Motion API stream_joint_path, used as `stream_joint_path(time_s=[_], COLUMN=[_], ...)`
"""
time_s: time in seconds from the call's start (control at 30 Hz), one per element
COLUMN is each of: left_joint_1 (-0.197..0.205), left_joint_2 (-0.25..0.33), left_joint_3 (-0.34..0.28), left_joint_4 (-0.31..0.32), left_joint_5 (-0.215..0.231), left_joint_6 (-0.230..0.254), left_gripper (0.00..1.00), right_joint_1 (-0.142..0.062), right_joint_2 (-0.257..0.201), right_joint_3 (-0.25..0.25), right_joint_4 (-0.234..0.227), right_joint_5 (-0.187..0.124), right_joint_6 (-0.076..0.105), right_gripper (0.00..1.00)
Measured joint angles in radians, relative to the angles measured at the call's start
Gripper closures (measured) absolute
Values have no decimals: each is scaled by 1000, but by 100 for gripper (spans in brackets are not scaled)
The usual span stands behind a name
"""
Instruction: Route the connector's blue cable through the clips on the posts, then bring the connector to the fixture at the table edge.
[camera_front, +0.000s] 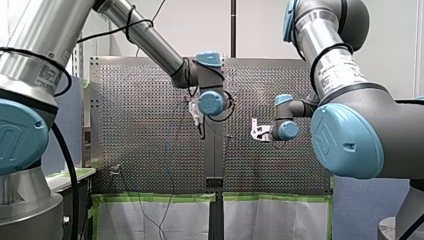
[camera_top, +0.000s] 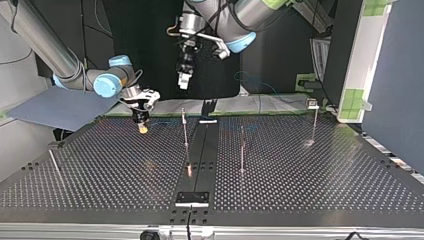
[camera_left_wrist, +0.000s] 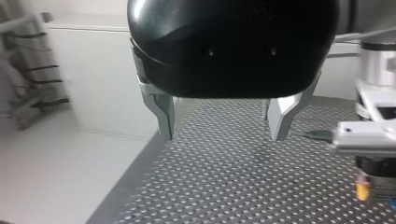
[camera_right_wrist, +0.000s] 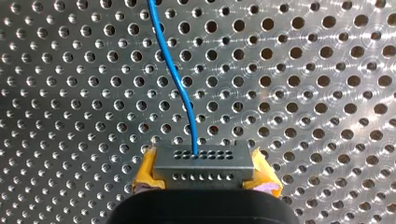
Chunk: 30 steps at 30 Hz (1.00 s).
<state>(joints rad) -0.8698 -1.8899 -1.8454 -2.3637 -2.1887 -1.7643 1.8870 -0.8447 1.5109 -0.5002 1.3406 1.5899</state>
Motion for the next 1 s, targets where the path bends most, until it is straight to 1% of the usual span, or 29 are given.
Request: stream_joint_path(time_s=[0.17,0.27,0.33,0.47,0.6,0.8,1.0], left_joint_1=[1,0,0,-5,-9,-11,-12], left_joint_2=[40,64,80,119,150,196,248], left_joint_3=[-40,-64,-80,-119,-151,-196,-249], left_joint_4=[9,11,11,15,30,37,38], left_joint_5=[-4,-1,-5,-35,-56,-61,-61], left_joint_6=[-37,-40,-30,5,27,64,73], left_gripper=[0,0,0,0,0,0,0], right_joint_1=[3,4,5,5,5,5,5], right_joint_2=[0,0,1,1,1,1,0], right_joint_3=[0,0,0,0,0,0,0], right_joint_4=[3,4,4,4,4,4,4], right_joint_5=[1,2,2,2,2,3,3], right_joint_6=[-2,-3,-3,-3,-3,-3,-3], right_gripper=[100,100,100,100,100,100,100])
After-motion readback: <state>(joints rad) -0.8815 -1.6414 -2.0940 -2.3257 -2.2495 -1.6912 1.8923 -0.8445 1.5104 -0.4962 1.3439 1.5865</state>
